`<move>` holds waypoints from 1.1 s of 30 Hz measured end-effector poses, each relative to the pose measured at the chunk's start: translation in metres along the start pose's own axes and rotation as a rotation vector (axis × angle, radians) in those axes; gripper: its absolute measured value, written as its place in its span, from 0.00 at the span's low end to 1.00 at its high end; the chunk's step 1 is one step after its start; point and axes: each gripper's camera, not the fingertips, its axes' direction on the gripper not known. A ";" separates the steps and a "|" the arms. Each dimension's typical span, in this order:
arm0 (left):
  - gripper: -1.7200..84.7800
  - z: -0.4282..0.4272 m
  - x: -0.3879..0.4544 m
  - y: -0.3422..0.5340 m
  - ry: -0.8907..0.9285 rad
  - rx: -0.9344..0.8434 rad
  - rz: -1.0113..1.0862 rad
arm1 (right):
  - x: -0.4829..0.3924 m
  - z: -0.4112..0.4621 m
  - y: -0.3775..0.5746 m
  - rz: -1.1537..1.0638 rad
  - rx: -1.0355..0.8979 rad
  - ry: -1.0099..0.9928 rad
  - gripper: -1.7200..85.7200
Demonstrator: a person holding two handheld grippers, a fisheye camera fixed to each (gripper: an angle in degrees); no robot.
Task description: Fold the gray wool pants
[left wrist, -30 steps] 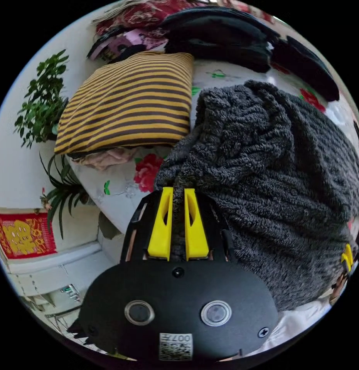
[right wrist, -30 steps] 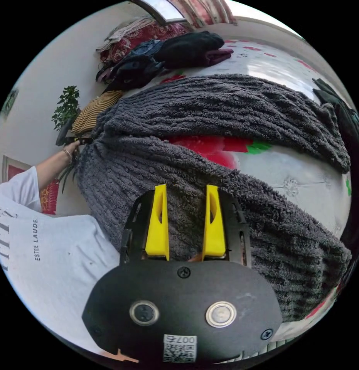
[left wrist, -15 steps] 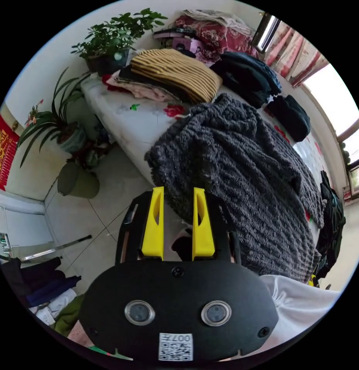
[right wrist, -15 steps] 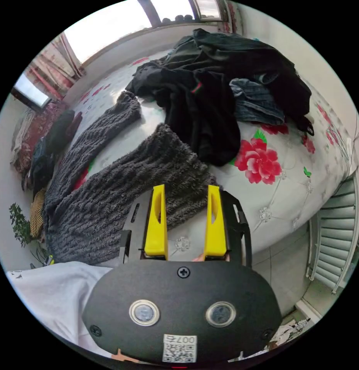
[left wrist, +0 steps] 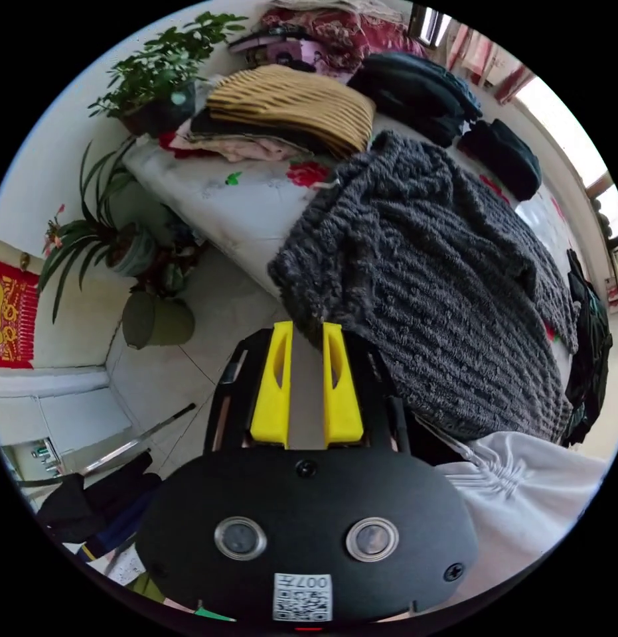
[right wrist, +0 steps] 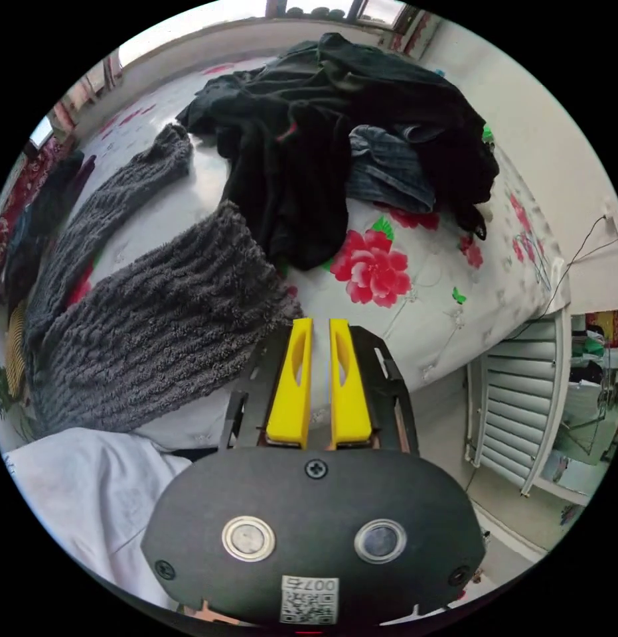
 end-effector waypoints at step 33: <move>0.01 -0.116 0.144 -0.326 0.327 0.301 0.340 | -0.188 -0.361 -0.391 -0.209 0.473 -0.754 0.02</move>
